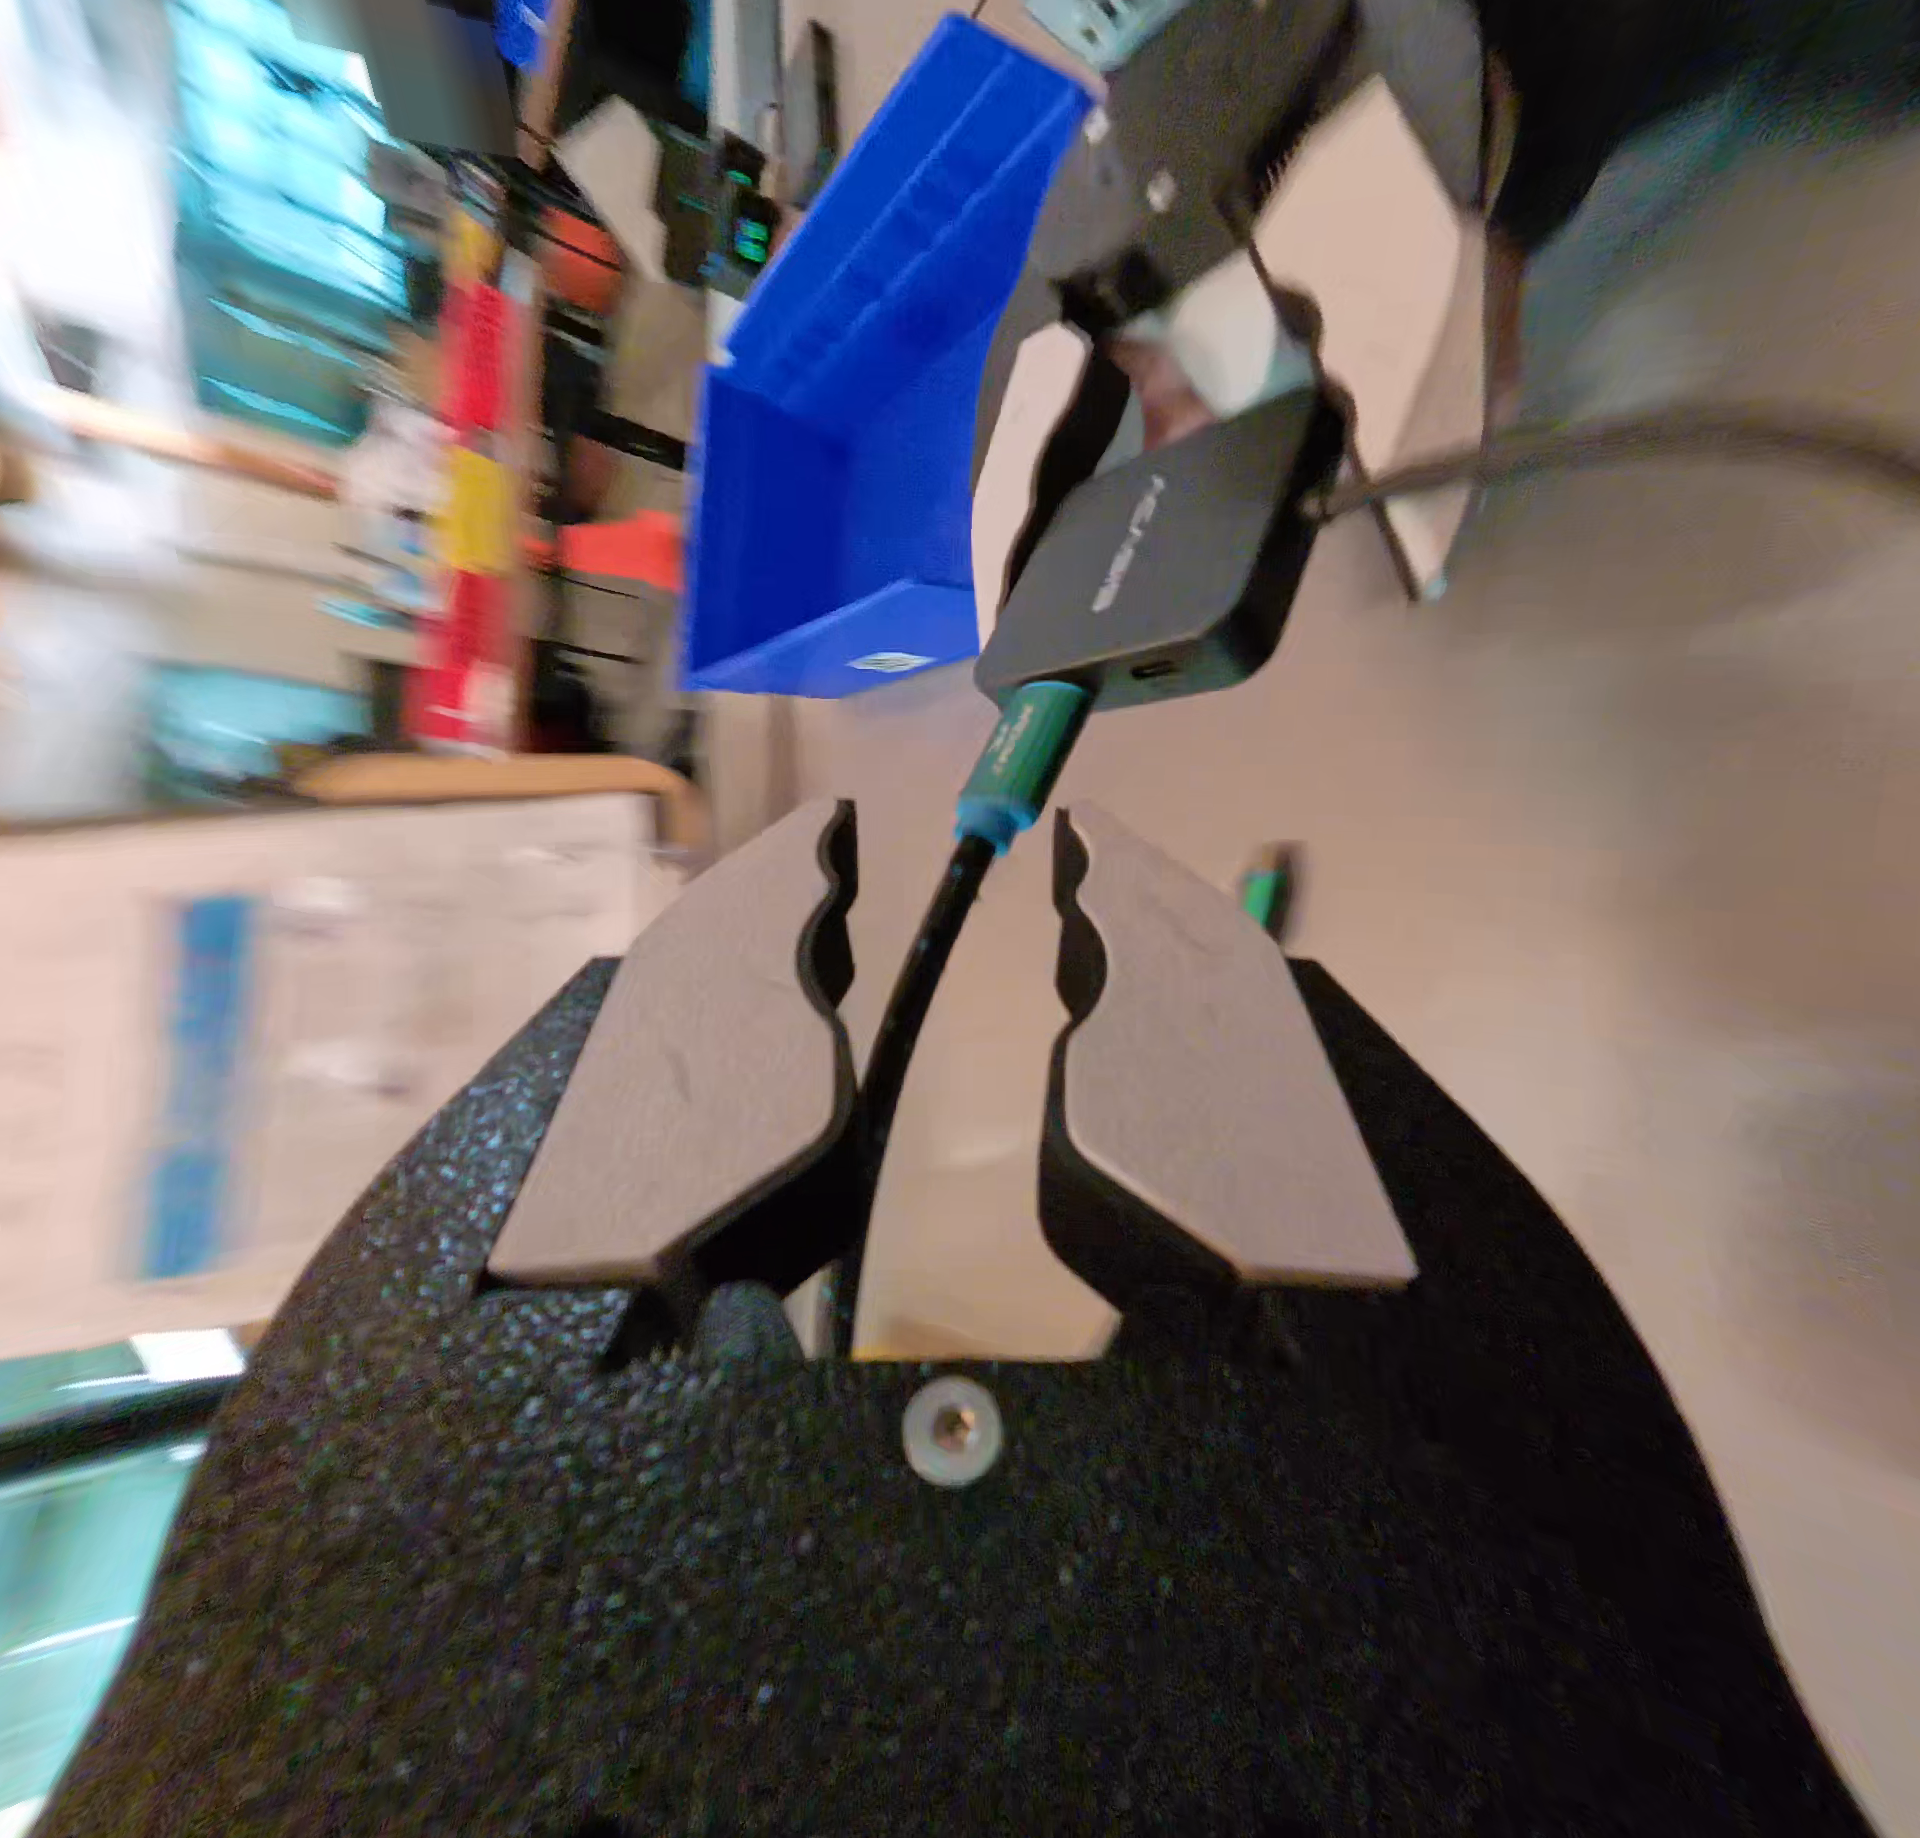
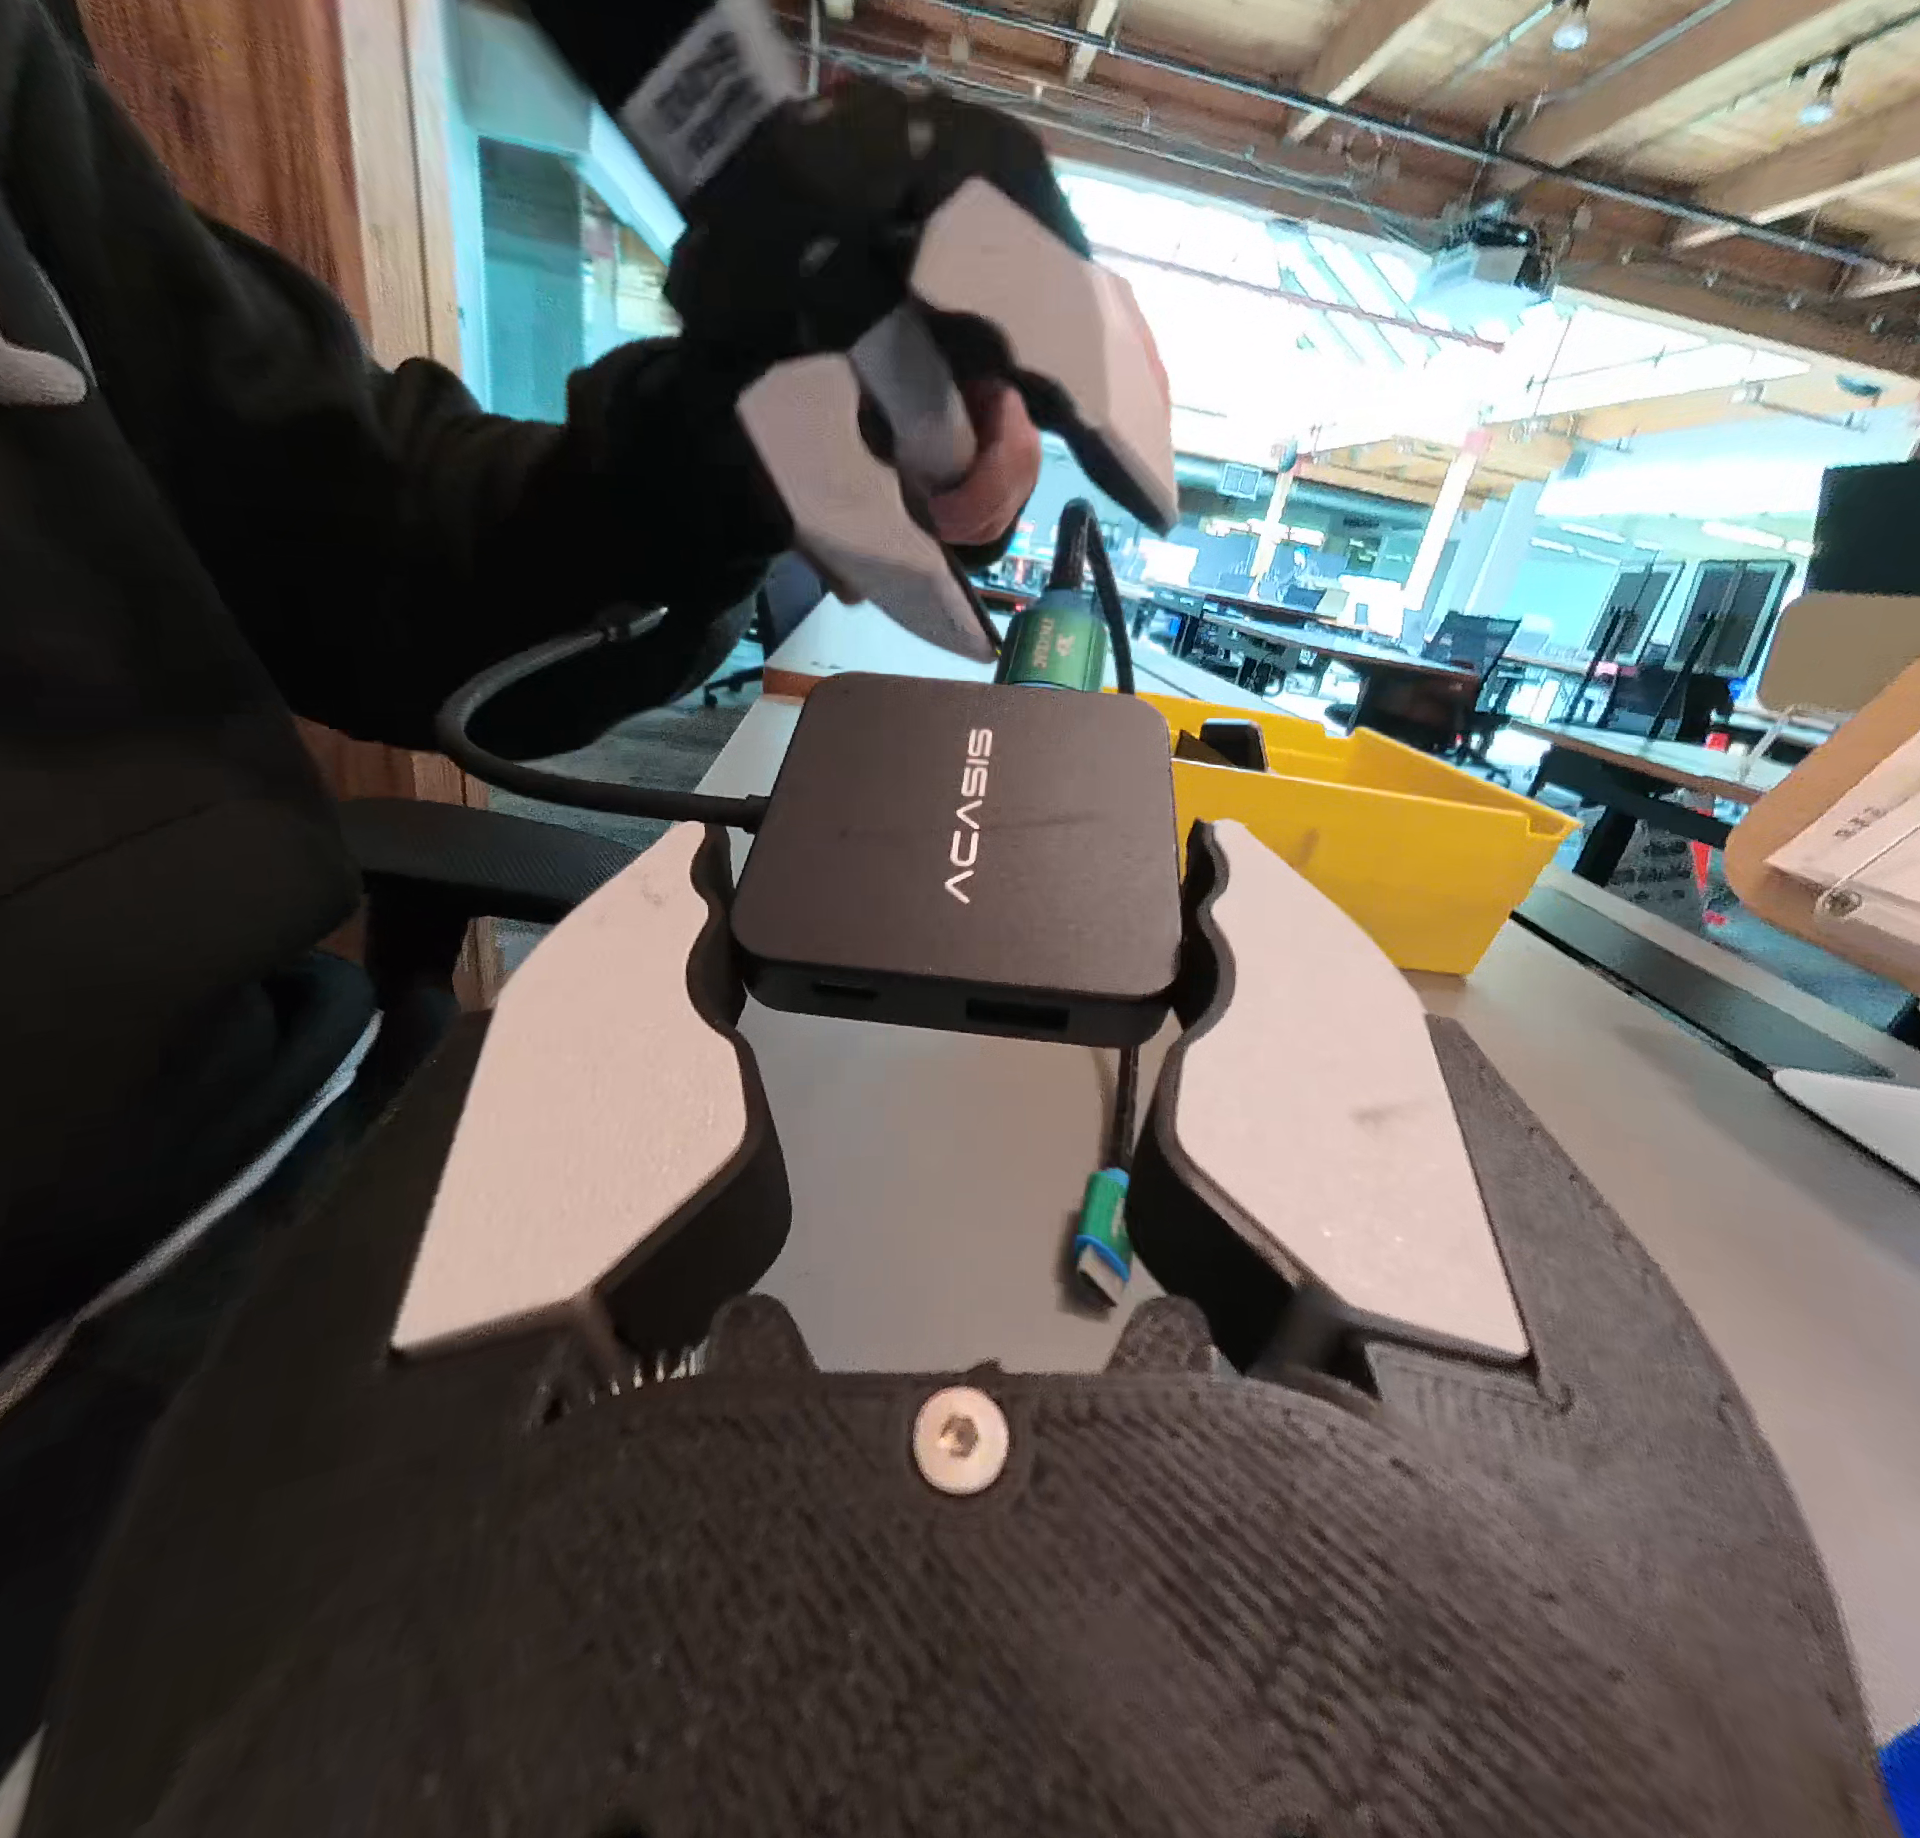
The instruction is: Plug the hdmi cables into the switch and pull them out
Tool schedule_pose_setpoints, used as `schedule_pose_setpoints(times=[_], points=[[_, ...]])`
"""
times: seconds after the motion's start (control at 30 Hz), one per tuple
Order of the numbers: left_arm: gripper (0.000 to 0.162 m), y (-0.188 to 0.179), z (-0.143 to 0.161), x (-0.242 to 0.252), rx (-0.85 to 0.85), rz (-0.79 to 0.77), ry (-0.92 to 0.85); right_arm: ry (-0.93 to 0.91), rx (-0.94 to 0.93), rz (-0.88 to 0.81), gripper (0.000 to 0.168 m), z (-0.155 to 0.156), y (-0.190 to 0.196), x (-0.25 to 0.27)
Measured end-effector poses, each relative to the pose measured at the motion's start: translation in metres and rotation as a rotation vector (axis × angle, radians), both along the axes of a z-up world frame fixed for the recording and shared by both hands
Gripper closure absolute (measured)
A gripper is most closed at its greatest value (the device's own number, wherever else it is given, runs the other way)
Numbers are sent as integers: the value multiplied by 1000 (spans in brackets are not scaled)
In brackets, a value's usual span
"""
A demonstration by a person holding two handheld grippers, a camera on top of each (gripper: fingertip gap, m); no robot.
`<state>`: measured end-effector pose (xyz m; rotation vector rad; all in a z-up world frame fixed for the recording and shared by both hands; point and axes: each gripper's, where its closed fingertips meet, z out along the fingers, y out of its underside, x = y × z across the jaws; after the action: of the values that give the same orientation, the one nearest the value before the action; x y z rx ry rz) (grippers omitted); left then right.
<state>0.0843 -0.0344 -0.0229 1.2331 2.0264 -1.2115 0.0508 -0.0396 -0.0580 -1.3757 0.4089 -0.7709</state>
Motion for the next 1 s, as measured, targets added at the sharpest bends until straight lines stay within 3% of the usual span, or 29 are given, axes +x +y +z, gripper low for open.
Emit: schedule_pose_setpoints(times=[0.1,0.27,0.33,0.57,0.63,1.0], points=[[127,10,2,1,171,34,368,-32,-61,14,85,-4,8,-1],[134,22,-13,-5,344,10,535,-25,-130,14,85,-9,19,2],[146,23,-17,-8,353,-5,540,-24,-137,11,85,-11,18,3],[133,25,-30,-2,409,28,524,-24,-153,5,85,-13,19,3],[144,24,-27,-4,395,14,565,-30,-142,2,85,-10,17,2],[145,16,-28,0,284,80,417,30,-179,-43,85,-17,11,8]])
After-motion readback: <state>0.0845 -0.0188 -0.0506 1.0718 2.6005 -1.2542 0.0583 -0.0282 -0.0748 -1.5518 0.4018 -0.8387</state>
